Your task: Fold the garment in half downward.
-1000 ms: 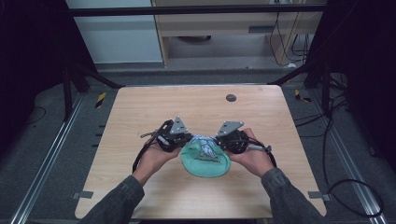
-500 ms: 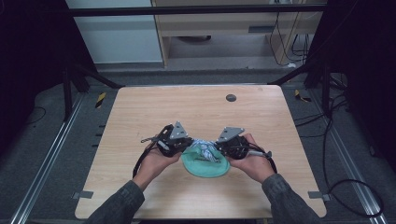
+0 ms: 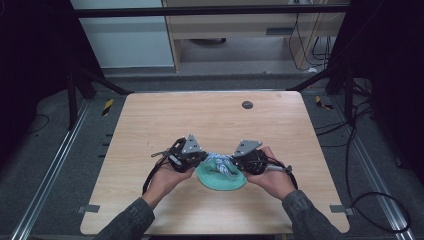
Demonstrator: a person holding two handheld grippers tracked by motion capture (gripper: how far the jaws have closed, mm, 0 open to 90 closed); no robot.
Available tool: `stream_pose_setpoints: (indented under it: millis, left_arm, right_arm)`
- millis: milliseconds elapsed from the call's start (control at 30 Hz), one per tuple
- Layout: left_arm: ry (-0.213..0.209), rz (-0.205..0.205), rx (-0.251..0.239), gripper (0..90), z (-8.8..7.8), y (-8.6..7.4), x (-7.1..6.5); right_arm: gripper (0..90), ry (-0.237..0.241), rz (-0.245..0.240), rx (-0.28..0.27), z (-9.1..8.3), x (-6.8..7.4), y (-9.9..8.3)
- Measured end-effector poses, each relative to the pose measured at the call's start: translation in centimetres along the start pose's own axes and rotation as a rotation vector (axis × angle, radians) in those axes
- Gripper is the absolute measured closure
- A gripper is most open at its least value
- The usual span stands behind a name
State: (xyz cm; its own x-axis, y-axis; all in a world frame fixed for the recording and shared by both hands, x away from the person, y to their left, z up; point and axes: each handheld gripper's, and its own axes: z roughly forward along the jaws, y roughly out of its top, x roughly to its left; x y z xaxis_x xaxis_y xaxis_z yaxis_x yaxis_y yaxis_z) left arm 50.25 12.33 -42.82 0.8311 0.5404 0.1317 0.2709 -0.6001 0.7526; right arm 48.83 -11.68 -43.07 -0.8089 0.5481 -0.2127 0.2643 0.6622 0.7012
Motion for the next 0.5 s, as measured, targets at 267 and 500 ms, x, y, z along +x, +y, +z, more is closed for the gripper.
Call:
stream_pose_setpoints:
  millis: [267,500]
  left_arm:
    - [-0.009,-0.014,-0.004,86.4,0.1,-0.7,-0.4]
    - [-0.016,-0.017,0.000,86.3,0.3,-1.3,-0.9]
  right_arm:
    - [83.4,0.008,0.004,0.005,0.0,0.3,-0.4]
    - [83.4,0.014,-0.002,0.014,0.2,0.6,-0.8]
